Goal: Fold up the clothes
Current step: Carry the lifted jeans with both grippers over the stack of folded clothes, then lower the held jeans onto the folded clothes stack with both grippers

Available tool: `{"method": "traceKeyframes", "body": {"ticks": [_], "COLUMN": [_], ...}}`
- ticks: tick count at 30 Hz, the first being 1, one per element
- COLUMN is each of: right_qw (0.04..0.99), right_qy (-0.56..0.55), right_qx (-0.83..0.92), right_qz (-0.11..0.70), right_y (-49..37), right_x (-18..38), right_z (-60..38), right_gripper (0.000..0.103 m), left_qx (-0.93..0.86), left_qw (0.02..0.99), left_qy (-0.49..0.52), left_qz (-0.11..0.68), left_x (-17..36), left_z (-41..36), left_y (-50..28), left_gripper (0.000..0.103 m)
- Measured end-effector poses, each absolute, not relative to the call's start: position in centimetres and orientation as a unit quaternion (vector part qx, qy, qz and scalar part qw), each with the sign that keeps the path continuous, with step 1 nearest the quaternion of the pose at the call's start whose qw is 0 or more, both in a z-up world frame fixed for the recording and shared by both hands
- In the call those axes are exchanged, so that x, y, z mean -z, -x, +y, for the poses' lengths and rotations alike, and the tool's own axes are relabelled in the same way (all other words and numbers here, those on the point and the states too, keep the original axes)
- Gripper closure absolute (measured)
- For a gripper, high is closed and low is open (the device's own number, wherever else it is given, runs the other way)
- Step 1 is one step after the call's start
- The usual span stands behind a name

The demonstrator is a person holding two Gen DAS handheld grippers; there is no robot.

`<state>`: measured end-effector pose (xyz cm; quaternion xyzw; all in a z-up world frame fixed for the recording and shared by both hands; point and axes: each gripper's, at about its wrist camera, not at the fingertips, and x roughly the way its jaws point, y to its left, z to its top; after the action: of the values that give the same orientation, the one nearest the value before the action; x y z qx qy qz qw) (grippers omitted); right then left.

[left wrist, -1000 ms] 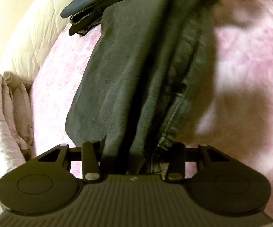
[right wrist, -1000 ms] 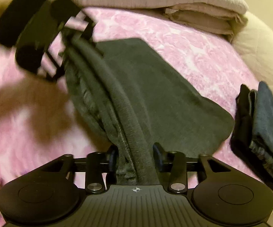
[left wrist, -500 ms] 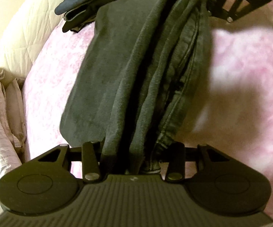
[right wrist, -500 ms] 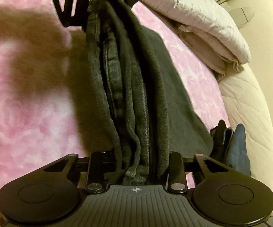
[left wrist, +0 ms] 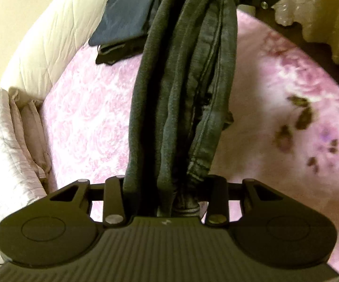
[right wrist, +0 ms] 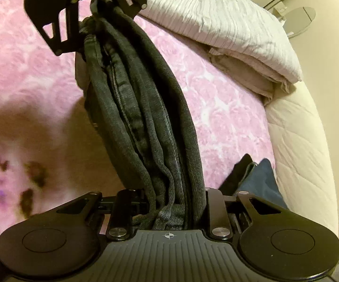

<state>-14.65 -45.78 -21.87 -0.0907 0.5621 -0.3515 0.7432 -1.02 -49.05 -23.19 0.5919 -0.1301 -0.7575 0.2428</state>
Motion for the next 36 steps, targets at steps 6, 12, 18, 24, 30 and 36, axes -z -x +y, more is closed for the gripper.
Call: {"method": "traceKeyframes", "body": {"ticks": [6, 12, 18, 24, 30, 36], "right_qw": [0.739, 0.73, 0.727, 0.718, 0.734, 0.74], "right_qy": [0.088, 0.099, 0.185, 0.276, 0.246, 0.231], "right_qx": [0.363, 0.39, 0.407, 0.419, 0.363, 0.313], "right_qz": [0.56, 0.552, 0.52, 0.482, 0.519, 0.549], "right_y": [16.1, 20.8, 29.8, 39.2, 45.7, 47.6], "right_x": [17.4, 13.9, 13.4, 13.2, 21.8, 31.5], "right_z": [-42.1, -43.1, -53.1, -64.0, -70.8, -69.8], "right_gripper": [0.079, 0.079, 0.079, 0.078, 0.074, 0.067], "left_qx": [0.768, 0.77, 0.762, 0.721, 0.698, 0.681], "left_qw": [0.252, 0.272, 0.326, 0.432, 0.411, 0.408], "left_qy": [-0.573, -0.556, -0.531, -0.509, -0.573, -0.585], "left_qz": [-0.137, -0.157, -0.179, -0.186, -0.12, -0.167], "left_x": [19.3, 16.1, 13.7, 15.3, 30.3, 35.5], "left_z": [-46.0, -48.8, -56.8, -66.2, -69.0, -66.0], "left_y": [3.0, 9.2, 18.8, 29.2, 36.7, 37.3], "left_gripper": [0.069, 0.069, 0.069, 0.069, 0.066, 0.06]}}
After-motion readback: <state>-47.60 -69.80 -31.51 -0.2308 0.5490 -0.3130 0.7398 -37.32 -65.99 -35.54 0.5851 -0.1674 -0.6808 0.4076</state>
